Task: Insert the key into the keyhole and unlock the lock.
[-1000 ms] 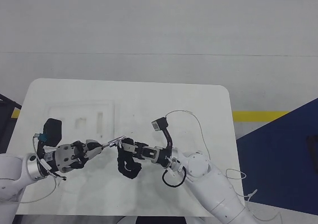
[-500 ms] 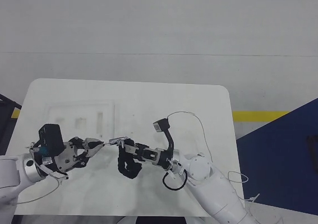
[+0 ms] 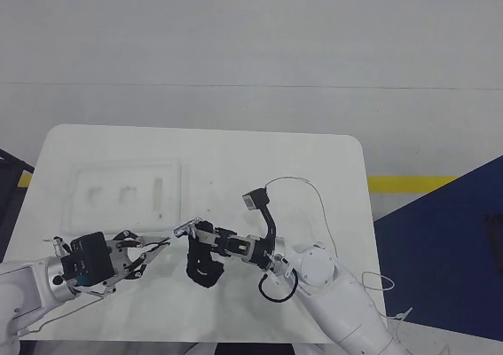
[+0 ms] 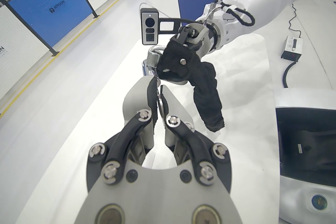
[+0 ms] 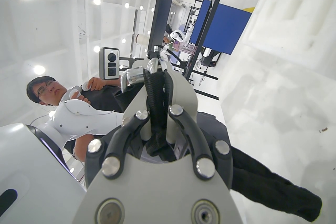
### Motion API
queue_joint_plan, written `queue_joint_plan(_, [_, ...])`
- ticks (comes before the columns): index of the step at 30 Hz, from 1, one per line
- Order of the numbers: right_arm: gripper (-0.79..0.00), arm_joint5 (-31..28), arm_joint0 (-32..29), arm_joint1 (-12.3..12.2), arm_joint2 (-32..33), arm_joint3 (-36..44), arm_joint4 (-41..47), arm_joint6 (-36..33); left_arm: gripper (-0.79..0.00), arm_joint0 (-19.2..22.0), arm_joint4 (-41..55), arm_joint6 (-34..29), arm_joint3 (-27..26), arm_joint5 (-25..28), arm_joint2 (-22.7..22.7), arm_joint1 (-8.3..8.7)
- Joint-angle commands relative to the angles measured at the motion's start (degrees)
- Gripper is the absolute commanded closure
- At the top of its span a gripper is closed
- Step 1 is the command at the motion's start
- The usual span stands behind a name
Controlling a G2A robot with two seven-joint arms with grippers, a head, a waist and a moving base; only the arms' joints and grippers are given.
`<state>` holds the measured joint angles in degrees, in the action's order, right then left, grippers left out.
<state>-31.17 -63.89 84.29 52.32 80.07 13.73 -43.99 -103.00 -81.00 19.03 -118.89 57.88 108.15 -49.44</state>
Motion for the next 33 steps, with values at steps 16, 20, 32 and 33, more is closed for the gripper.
queue_joint_plan(16, [0.000,1.23,-1.57,-0.71,0.28,2.55,-1.51,1.58,0.000,-2.39,-25.45,21.00,-2.51,-14.97,-1.70,0.32])
queue_joint_plan(20, [0.000,1.23,-1.57,-0.71,0.28,2.55,-1.51,1.58,0.000,-2.39,-25.45,21.00,-2.51,-14.97,-1.70,0.32])
queue_joint_plan(32, [0.000,2.41,-2.76,-1.14,0.90,4.80,-3.11,3.22,0.000,-5.81,-42.82,23.01,-7.26,-30.13,-1.97,0.45])
queue_joint_plan(33, [0.000,2.41,-2.85,-1.19,0.97,4.90,-3.09,3.27,0.000,-6.46,-43.84,23.32,-7.12,-31.54,-1.94,0.42])
